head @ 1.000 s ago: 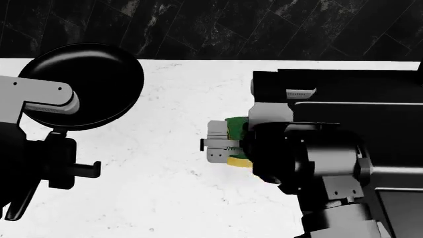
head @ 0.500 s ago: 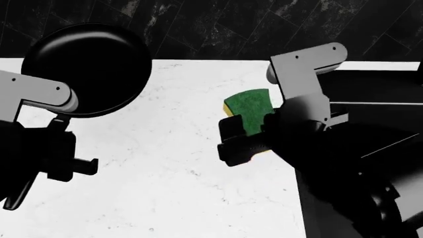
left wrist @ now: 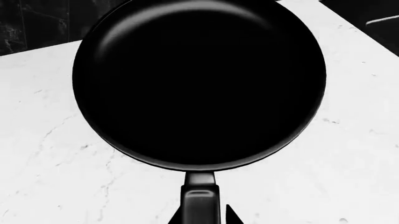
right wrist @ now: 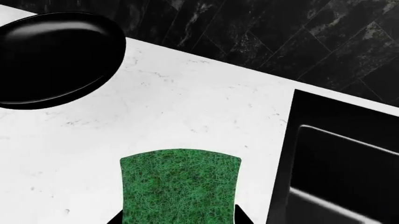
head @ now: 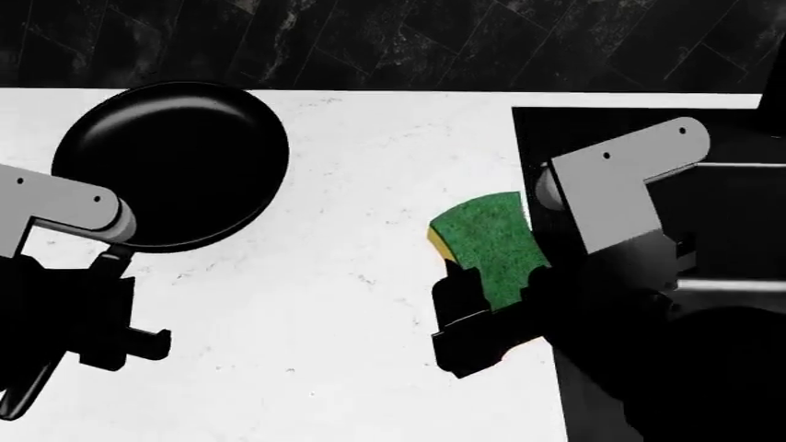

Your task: Pick the pan and sponge and place them into the sink. Then turn on the water.

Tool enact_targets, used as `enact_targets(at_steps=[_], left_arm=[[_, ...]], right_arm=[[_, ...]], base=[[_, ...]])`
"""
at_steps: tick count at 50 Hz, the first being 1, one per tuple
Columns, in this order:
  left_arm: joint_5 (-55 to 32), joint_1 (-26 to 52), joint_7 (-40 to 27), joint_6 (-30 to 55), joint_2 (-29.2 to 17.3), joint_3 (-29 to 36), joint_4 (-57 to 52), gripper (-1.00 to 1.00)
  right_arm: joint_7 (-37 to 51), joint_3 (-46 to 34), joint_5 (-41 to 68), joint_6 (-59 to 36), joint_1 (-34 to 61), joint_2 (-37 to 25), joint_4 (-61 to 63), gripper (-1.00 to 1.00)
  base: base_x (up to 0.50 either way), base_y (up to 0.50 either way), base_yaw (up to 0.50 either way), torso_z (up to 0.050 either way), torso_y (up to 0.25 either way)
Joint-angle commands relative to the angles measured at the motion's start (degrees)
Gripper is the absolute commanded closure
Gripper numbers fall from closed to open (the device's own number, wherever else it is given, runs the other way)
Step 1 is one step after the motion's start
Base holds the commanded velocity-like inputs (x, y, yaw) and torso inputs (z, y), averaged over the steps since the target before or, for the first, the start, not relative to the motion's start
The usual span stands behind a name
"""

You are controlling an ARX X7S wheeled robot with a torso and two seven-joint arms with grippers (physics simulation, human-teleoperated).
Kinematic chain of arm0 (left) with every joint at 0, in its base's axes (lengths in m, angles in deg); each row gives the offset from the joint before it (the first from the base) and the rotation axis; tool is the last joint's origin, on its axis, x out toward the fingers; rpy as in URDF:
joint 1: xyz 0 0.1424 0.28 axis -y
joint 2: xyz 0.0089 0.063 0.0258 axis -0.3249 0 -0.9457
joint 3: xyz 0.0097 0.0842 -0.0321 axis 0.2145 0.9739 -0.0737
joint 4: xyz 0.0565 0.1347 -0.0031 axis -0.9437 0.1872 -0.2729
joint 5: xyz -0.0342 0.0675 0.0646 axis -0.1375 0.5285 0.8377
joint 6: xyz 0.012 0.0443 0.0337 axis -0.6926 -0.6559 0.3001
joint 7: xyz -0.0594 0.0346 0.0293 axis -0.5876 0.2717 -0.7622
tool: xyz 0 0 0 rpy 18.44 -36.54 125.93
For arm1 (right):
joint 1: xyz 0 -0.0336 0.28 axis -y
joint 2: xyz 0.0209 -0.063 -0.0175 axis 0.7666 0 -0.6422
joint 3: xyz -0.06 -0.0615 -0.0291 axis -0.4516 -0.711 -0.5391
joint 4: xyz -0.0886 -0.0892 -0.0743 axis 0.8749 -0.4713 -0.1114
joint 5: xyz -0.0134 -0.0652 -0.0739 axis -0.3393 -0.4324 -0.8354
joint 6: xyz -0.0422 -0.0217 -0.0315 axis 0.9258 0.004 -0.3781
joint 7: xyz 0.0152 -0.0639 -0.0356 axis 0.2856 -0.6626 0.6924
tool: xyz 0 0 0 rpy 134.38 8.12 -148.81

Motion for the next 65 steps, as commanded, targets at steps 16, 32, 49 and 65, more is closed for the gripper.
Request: enact_targets(at_steps=[16, 32, 49, 65], left_arm=[[2.0, 1.5, 0.3, -0.6, 0.3, -2.2, -1.4, 1.0], [3.1, 0.8, 0.4, -0.8, 0.4, -1.9, -1.9, 1.0], [3.4, 0.5, 0.3, -0.9, 0.8, -1.8, -2.4, 1.0], [4.3, 0.2, 0.9, -1.1, 1.1, -1.7, -1.7, 1.0]], right_arm=[[0.4, 2.2, -0.8, 2.9, -4.0, -2.4, 4.0, 1.0], [0.1, 1.9, -0.9, 3.7, -4.8, -2.8, 4.1, 1.0], [1.0, 2.7, -0.6, 4.5, -5.8, -3.6, 5.0, 1.0], [1.8, 2.9, -0.7, 5.2, -6.7, -4.0, 5.4, 1.0]], base=[[-0.1, -0.37, 0.0, 0.001, 0.001], [0.0, -0.5, 0.0, 0.001, 0.001], [0.0, -0.5, 0.0, 0.001, 0.002], [0.01, -0.5, 0.0, 0.001, 0.002]])
